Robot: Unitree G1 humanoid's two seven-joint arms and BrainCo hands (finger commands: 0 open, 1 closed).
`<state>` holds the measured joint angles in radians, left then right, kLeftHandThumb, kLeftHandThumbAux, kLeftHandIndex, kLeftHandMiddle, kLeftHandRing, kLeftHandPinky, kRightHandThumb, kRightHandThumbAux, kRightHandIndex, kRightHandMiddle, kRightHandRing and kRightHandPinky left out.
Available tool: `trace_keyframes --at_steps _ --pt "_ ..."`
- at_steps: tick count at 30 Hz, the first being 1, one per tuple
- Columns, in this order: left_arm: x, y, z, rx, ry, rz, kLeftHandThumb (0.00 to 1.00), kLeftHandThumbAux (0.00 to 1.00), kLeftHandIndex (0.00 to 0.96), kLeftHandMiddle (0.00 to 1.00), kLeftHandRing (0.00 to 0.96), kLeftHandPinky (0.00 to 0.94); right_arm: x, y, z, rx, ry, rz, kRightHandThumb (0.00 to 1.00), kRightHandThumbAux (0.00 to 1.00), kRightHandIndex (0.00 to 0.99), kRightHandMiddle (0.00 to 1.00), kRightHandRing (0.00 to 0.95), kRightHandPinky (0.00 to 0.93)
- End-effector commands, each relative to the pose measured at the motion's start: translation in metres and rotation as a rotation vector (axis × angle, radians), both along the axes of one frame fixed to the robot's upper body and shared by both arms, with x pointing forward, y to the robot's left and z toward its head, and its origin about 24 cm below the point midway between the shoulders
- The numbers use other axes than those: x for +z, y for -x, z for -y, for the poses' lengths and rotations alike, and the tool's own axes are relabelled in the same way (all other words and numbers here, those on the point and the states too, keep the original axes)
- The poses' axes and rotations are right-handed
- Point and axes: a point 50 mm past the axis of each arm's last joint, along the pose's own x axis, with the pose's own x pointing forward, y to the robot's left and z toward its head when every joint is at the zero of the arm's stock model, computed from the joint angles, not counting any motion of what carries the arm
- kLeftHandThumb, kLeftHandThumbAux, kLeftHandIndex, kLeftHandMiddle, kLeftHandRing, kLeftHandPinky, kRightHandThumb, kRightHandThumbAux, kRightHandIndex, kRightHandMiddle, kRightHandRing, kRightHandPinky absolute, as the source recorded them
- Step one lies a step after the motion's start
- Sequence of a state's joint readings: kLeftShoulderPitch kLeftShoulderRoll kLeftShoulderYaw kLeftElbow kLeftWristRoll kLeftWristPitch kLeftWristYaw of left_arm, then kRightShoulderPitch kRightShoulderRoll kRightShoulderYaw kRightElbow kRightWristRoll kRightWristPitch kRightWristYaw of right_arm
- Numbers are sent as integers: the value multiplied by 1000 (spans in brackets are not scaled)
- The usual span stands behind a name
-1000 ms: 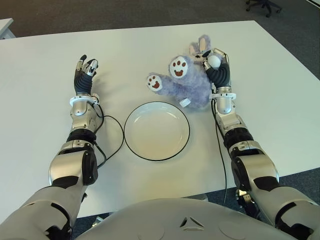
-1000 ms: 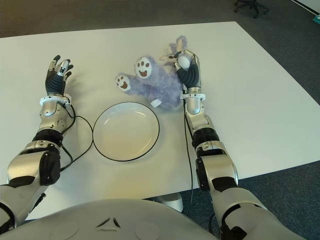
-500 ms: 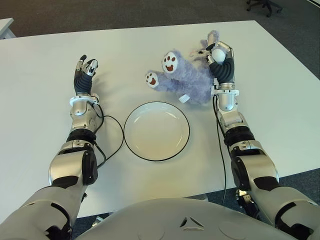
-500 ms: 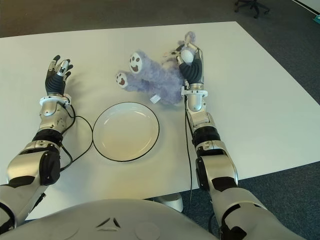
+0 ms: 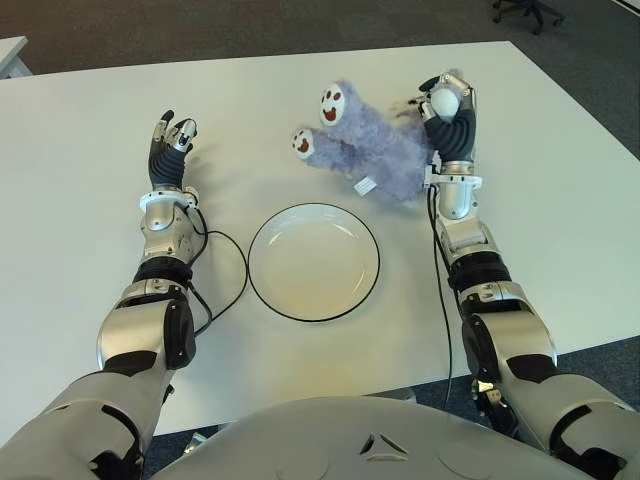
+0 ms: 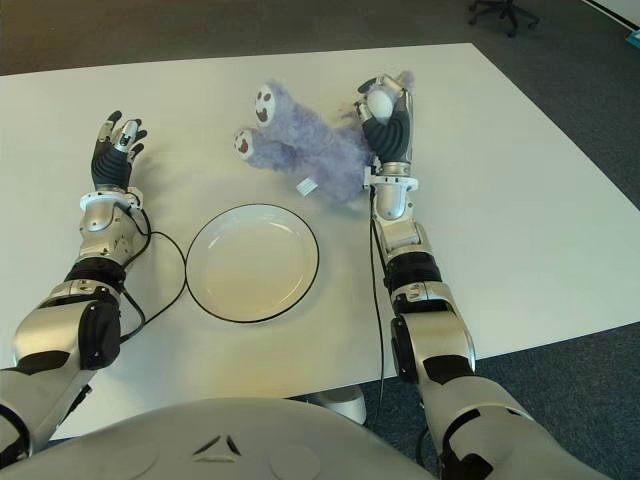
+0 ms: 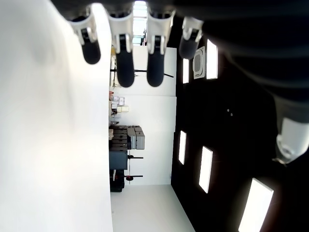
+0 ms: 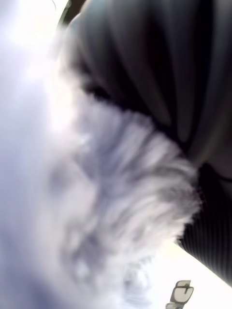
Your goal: Put the doll into the plate.
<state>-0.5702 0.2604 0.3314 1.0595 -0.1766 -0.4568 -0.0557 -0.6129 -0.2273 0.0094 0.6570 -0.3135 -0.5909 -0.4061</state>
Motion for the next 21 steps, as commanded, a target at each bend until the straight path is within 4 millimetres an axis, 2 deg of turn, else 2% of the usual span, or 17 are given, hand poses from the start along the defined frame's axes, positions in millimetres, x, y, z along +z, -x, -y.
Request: trace_keyframes --at_steps 1,21 --pt "-44 24 6 9 61 -184 0 481 68 203 190 91 2 2 4 -20 -23 -3 707 711 441 832 840 829" --pt "-44 23 8 11 65 -183 0 484 69 206 191 84 18 7 5 15 -59 67 707 710 441 827 844 839"
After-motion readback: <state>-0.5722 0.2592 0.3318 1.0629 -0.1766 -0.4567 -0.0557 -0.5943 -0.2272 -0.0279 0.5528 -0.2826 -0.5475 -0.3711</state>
